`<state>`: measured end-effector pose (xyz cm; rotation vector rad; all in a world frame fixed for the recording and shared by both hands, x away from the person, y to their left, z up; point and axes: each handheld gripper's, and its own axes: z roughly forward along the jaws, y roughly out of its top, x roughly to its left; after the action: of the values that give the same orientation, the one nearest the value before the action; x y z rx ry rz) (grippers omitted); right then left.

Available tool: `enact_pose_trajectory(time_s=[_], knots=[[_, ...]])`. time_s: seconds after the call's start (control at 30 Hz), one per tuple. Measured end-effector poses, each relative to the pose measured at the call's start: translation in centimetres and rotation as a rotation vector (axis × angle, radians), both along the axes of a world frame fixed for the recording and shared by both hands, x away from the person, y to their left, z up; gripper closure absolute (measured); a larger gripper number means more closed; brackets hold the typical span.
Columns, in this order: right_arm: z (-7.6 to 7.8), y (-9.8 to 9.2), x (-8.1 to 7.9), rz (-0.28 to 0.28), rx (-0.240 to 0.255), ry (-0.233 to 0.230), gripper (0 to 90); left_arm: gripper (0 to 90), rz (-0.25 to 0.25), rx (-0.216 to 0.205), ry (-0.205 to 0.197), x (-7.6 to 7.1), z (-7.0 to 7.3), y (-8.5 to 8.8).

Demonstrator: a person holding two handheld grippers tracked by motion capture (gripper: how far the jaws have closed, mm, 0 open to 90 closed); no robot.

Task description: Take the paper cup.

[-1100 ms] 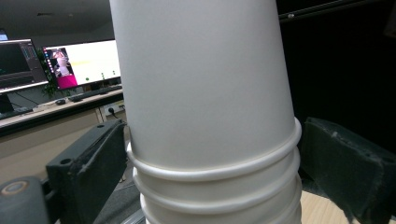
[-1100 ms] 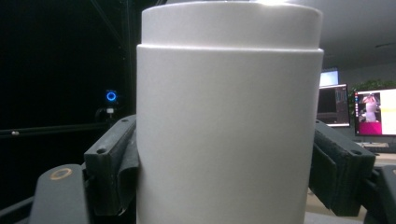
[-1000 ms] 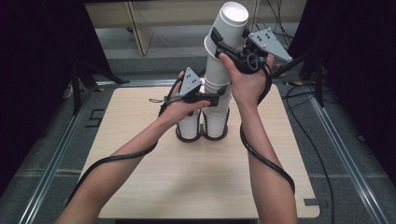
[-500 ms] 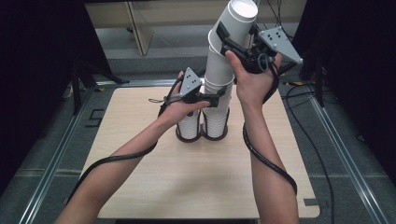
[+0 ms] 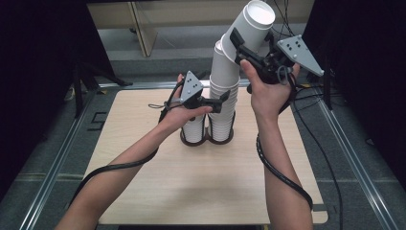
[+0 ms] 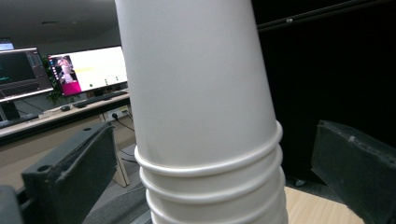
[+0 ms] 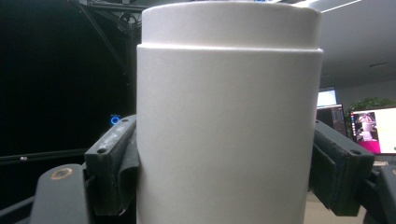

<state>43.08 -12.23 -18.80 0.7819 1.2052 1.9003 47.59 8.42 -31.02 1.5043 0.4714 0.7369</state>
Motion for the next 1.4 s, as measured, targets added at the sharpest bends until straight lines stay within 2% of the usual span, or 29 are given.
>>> enact_pose_trajectory(time_s=[0.2, 0.3, 0.37, 0.4, 0.57, 0.73, 0.83, 0.9, 1.1, 1.13, 1.4], knots=[[-0.4, -0.3, -1.0, 0.001, -0.005, -0.005, 21.2, 0.0, -0.015, -0.009, -0.004, -1.0, 0.0, 0.6], [-0.5, -0.4, -1.4, -0.005, -0.026, -0.016, 21.2, 0.0, -0.018, -0.004, -0.009, -1.5, 0.0, 0.9], [-0.8, -0.2, -1.8, -0.001, -0.024, -0.005, 21.2, 0.0, -0.023, -0.008, -0.009, -1.9, 0.0, 1.2], [-0.8, -0.3, -1.9, -0.010, -0.037, -0.019, 21.2, 0.0, -0.025, -0.008, -0.009, -2.1, 0.0, 1.4], [-1.4, -0.2, -2.7, 0.004, -0.033, -0.012, 21.2, 0.0, -0.028, -0.016, -0.019, -3.3, -0.3, 2.2], [-2.1, -0.2, -3.4, -0.003, -0.047, -0.022, 21.2, 0.0, -0.036, -0.016, -0.003, -4.4, -1.0, 3.0], [-2.6, -0.2, -3.9, 0.010, -0.031, 0.002, 21.2, 0.0, -0.041, -0.011, -0.005, -4.9, -1.3, 3.3], [-2.9, -0.3, -4.0, 0.000, -0.048, -0.009, 21.2, 0.0, -0.045, -0.011, -0.008, -5.3, -1.4, 3.4], [-3.8, -0.6, -4.7, 0.003, -0.047, 0.012, 21.2, 0.0, -0.056, -0.004, -0.006, -6.3, -2.0, 4.0], [-3.9, -0.7, -4.7, -0.003, -0.059, 0.002, 21.2, 0.0, -0.057, -0.008, -0.001, -6.5, -2.2, 4.2], [-5.3, -0.8, -5.8, -0.005, -0.067, 0.022, 21.2, 0.0, -0.069, 0.006, 0.011, -8.1, -3.8, 5.3]])
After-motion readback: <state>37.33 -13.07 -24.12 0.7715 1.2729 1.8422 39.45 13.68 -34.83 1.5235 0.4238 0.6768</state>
